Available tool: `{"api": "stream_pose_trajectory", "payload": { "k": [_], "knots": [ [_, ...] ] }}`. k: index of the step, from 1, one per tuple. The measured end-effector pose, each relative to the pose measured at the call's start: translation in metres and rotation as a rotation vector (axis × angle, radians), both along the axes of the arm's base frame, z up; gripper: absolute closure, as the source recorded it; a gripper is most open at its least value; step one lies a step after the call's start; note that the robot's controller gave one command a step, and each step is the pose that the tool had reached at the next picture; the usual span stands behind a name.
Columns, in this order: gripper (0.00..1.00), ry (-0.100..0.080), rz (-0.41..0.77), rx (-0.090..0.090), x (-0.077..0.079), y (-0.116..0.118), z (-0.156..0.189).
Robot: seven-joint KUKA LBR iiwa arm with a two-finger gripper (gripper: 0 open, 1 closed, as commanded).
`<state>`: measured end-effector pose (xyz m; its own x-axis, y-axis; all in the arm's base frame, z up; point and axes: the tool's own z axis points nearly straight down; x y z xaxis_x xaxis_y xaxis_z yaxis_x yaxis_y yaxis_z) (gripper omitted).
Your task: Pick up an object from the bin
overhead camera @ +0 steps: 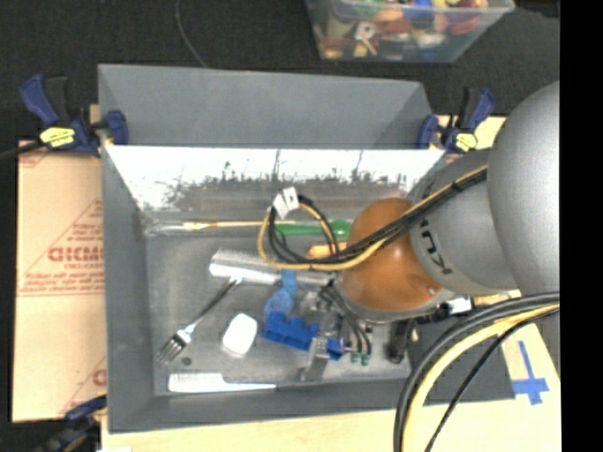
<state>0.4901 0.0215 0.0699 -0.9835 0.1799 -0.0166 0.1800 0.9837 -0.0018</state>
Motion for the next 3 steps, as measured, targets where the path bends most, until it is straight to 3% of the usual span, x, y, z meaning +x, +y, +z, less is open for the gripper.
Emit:
{"api": "stream_pose_trajectory", "payload": {
  "k": [1, 3],
  "knots": [
    [1.0, 0.009, -0.226, 0.007, -0.0069, 0.0242, 0.0004],
    [1.0, 0.006, -0.224, 0.007, -0.0067, 0.0238, 0.003]
  ]
}}
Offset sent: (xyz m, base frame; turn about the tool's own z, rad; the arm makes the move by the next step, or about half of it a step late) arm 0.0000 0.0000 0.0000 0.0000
